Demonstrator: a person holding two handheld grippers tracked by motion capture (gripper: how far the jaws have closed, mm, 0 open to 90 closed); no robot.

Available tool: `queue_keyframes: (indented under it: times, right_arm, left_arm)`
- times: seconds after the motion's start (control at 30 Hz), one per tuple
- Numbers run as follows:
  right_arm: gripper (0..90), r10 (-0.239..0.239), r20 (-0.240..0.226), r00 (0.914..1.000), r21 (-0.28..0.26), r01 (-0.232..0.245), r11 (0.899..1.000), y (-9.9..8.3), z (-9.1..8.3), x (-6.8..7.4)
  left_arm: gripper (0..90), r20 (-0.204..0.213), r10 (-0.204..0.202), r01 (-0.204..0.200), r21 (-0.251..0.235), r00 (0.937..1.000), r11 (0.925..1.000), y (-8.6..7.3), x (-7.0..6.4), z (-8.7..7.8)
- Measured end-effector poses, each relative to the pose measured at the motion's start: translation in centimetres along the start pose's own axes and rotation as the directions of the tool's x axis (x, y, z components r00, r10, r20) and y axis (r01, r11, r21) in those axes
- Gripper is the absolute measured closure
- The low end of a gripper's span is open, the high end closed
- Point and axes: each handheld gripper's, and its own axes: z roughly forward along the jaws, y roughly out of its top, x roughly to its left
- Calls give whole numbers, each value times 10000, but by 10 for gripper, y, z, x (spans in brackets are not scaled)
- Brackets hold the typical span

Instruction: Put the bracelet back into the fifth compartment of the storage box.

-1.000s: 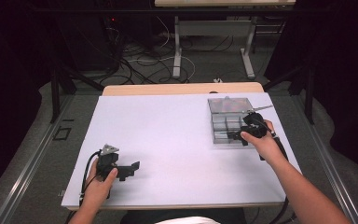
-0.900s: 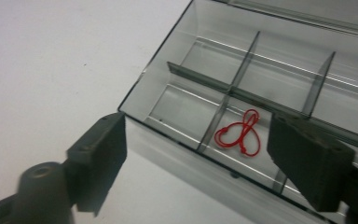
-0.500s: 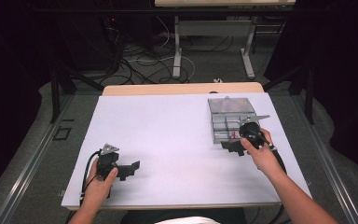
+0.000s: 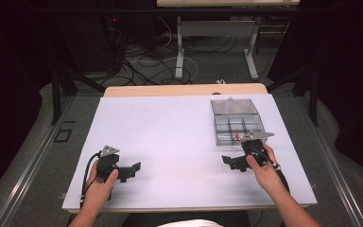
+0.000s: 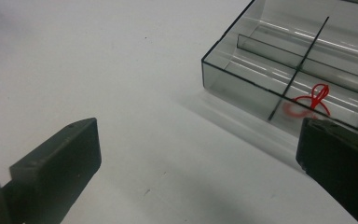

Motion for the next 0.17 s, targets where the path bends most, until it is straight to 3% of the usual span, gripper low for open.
queue_keyframes:
  times: [0.17]
  right_arm:
    - [0,-13,104,9999,-133,14,9999,-9,-1,4]
  left_arm:
    - [18,-3,-109,109,-74,9999,9999,1,2,-1]
